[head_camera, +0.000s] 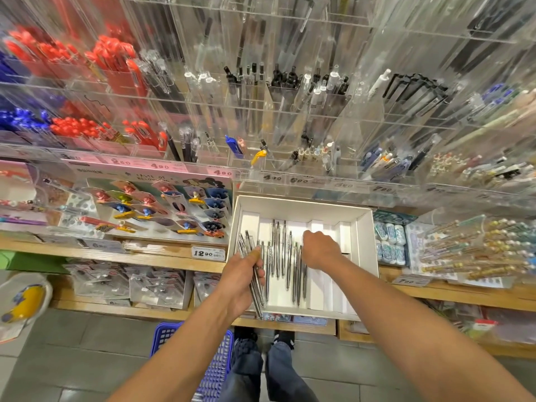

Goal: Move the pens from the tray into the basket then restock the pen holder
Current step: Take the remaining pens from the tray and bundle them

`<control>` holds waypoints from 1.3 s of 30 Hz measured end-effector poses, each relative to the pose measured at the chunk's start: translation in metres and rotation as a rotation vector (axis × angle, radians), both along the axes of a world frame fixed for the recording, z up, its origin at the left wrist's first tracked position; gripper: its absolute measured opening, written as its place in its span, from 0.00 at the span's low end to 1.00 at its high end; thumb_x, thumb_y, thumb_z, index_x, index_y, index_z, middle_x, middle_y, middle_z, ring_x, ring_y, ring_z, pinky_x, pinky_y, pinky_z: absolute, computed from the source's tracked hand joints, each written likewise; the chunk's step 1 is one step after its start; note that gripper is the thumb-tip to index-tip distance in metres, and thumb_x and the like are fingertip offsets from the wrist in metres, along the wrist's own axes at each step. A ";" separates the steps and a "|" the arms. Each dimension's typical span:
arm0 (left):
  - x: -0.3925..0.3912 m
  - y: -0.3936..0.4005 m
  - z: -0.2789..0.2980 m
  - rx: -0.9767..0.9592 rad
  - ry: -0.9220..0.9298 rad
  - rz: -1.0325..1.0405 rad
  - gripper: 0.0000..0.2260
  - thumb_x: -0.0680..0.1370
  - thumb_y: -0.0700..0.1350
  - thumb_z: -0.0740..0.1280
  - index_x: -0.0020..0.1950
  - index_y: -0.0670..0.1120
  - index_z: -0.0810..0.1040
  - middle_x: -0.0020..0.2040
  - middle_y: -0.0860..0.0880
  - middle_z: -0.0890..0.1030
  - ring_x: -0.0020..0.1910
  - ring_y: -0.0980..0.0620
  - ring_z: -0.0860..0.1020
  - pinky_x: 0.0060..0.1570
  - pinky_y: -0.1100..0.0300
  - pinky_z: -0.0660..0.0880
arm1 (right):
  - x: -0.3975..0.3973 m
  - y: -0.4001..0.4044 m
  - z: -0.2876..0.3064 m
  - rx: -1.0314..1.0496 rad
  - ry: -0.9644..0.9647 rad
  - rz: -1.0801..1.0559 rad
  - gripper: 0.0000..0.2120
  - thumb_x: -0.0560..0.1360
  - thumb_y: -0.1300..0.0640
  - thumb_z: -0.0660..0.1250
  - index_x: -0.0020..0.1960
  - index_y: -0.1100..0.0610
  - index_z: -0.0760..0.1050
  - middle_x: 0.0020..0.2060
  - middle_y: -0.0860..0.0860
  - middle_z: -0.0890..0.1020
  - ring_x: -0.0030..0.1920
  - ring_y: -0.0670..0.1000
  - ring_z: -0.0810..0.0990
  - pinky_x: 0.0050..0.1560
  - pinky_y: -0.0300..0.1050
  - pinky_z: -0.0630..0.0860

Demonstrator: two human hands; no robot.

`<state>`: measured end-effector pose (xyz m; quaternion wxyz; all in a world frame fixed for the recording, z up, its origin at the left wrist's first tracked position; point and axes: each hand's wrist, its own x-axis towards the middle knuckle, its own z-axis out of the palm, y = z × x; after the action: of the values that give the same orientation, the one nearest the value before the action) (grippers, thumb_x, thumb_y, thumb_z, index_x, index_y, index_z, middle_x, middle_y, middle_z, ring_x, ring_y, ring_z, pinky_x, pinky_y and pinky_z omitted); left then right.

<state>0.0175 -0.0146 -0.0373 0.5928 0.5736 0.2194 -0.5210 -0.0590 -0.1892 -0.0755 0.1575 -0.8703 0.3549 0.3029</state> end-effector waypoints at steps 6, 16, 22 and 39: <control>-0.001 -0.002 -0.006 0.010 0.000 0.017 0.22 0.81 0.42 0.66 0.73 0.38 0.67 0.35 0.49 0.74 0.31 0.54 0.70 0.30 0.60 0.70 | -0.007 -0.004 0.002 0.111 -0.100 -0.111 0.10 0.76 0.63 0.62 0.37 0.57 0.71 0.30 0.50 0.71 0.35 0.53 0.75 0.35 0.47 0.74; -0.003 -0.021 0.001 -0.162 -0.182 -0.312 0.44 0.65 0.44 0.80 0.76 0.43 0.63 0.67 0.42 0.77 0.63 0.46 0.76 0.68 0.49 0.68 | 0.000 0.000 0.057 0.791 -0.722 -0.563 0.02 0.74 0.61 0.72 0.46 0.58 0.80 0.29 0.50 0.83 0.29 0.48 0.81 0.34 0.39 0.78; -0.006 -0.023 -0.004 -0.122 -0.146 -0.262 0.15 0.78 0.44 0.70 0.63 0.41 0.73 0.38 0.51 0.77 0.30 0.56 0.71 0.35 0.58 0.74 | 0.012 -0.003 0.030 0.472 -0.714 -0.548 0.06 0.79 0.55 0.66 0.52 0.56 0.80 0.41 0.53 0.85 0.39 0.50 0.84 0.44 0.46 0.79; 0.006 -0.007 -0.013 -0.038 -0.079 -0.118 0.10 0.77 0.39 0.71 0.56 0.40 0.76 0.36 0.48 0.77 0.27 0.56 0.72 0.27 0.61 0.72 | -0.017 -0.002 -0.001 0.281 -0.388 -0.253 0.06 0.79 0.53 0.64 0.48 0.55 0.70 0.42 0.53 0.81 0.41 0.53 0.81 0.44 0.47 0.77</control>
<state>0.0237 -0.0212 -0.0503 0.5801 0.5943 0.1516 -0.5360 -0.0757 -0.1908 -0.0770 0.3786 -0.8303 0.3785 0.1547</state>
